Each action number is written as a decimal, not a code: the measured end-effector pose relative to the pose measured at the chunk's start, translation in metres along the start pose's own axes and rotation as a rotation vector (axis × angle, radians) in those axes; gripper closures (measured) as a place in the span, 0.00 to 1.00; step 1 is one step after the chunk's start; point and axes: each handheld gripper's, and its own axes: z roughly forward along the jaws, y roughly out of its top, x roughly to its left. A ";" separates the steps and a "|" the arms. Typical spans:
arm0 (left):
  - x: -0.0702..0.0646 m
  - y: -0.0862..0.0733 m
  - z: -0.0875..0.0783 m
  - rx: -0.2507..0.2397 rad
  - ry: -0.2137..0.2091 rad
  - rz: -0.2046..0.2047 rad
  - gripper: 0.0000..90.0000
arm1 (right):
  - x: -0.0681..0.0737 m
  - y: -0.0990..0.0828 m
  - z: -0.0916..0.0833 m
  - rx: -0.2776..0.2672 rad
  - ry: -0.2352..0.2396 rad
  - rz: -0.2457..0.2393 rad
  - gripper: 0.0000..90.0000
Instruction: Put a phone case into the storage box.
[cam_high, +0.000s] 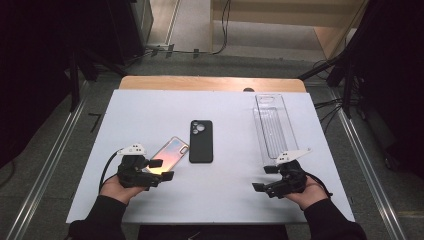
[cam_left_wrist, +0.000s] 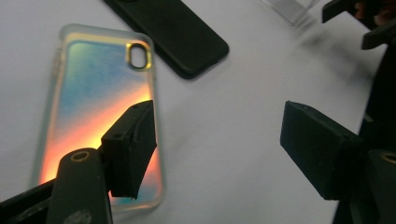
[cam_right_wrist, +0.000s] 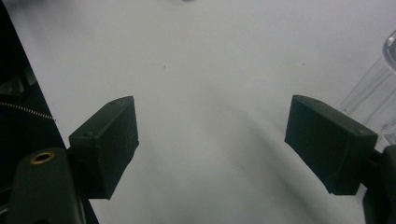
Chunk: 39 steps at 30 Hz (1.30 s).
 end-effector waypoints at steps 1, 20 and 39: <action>0.002 0.000 0.000 0.001 0.011 0.000 0.30 | 0.000 0.000 0.000 0.000 0.000 -0.001 0.17; 0.032 0.019 0.002 -0.045 0.065 -0.018 0.30 | 0.000 0.000 0.000 0.003 -0.004 0.003 0.17; 0.044 0.041 0.024 -0.032 0.089 -0.011 0.03 | -0.001 0.000 0.000 0.005 -0.006 0.000 0.17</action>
